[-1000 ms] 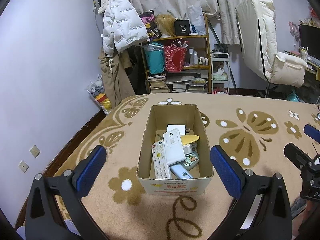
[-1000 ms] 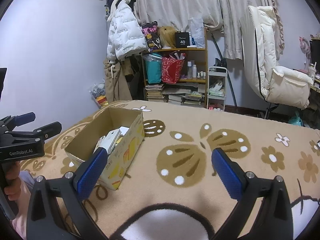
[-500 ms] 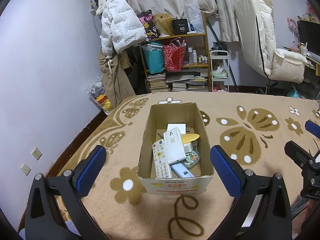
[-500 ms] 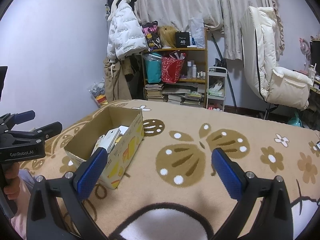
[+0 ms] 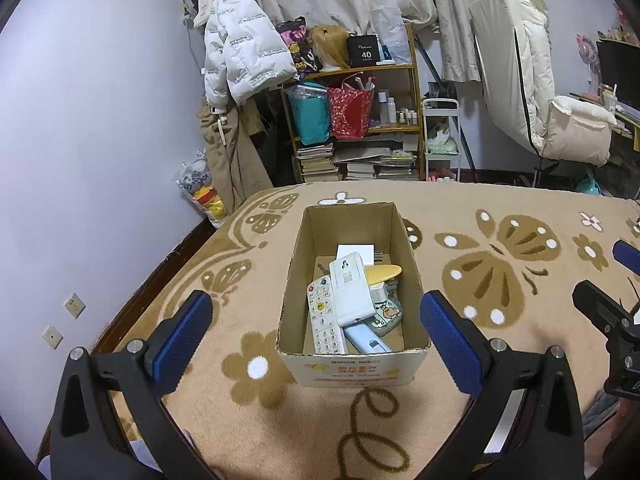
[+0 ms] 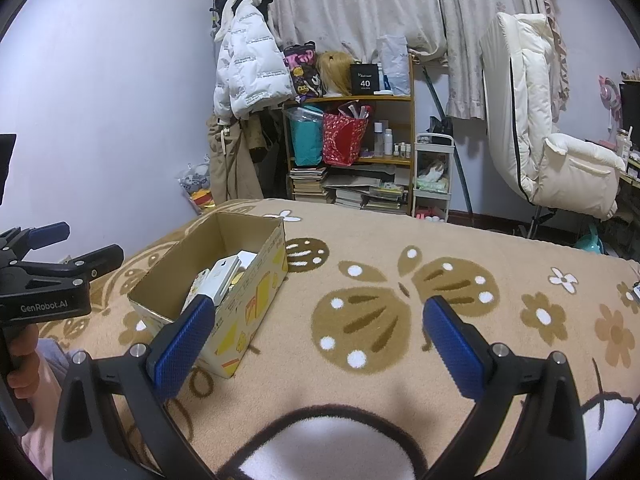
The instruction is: Organize rigid objects
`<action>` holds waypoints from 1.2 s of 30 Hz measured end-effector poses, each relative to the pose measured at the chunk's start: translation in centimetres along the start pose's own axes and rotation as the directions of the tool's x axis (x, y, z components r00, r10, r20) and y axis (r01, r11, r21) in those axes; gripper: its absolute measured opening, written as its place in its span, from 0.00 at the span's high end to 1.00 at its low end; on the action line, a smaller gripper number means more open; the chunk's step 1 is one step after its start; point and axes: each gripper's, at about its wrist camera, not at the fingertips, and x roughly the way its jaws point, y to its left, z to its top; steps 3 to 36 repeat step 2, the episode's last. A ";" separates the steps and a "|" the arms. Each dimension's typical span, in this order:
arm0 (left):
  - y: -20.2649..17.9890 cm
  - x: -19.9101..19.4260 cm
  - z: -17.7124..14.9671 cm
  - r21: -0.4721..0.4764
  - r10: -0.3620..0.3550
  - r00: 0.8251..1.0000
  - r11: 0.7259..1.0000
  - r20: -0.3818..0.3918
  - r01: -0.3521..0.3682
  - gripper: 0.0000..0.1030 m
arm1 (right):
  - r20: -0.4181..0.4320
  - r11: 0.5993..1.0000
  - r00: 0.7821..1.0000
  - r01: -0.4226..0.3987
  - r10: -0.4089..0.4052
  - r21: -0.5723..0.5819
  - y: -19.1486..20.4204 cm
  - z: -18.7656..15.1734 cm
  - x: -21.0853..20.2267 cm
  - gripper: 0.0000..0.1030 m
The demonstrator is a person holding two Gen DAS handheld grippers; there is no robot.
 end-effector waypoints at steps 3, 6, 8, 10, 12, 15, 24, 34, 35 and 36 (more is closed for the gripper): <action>0.0 0.0 0.0 0.001 0.000 1.000 1.000 0.001 0.000 0.01 | 0.000 1.000 1.000 0.000 0.000 0.000 0.0 0.0 0.0 0.00; 0.0 0.0 0.0 0.001 0.000 1.000 1.000 0.001 0.000 0.01 | 0.000 1.000 1.000 0.000 0.000 0.000 0.0 0.0 0.0 0.00; 0.0 0.0 0.0 0.001 0.000 1.000 1.000 0.001 0.000 0.01 | 0.000 1.000 1.000 0.000 0.000 0.000 0.0 0.0 0.0 0.00; 0.0 0.0 0.0 0.001 0.000 1.000 1.000 0.001 0.000 0.01 | 0.000 1.000 1.000 0.000 0.000 0.000 0.0 0.0 0.0 0.00; 0.0 0.0 0.0 0.001 0.000 1.000 1.000 0.001 0.000 0.01 | 0.000 1.000 1.000 0.000 0.000 0.000 0.0 0.0 0.0 0.00; 0.0 0.0 0.0 0.001 0.000 1.000 1.000 0.001 0.000 0.01 | 0.000 1.000 1.000 0.000 0.000 0.000 0.0 0.0 0.0 0.00; 0.0 0.0 0.0 0.001 0.000 1.000 1.000 0.001 0.000 0.01 | 0.000 1.000 1.000 0.000 0.000 0.000 0.0 0.0 0.0 0.00; 0.0 0.0 0.0 0.001 0.000 1.000 1.000 0.001 0.000 0.01 | 0.000 1.000 1.000 0.000 0.000 0.000 0.0 0.0 0.0 0.00; 0.0 0.0 0.0 0.001 0.000 1.000 1.000 0.001 0.000 0.01 | 0.000 1.000 1.000 0.000 0.000 0.000 0.0 0.0 0.0 0.00; 0.0 0.0 0.0 0.001 0.000 1.000 1.000 0.001 0.000 0.01 | 0.000 1.000 1.000 0.000 0.000 0.000 0.0 0.0 0.0 0.00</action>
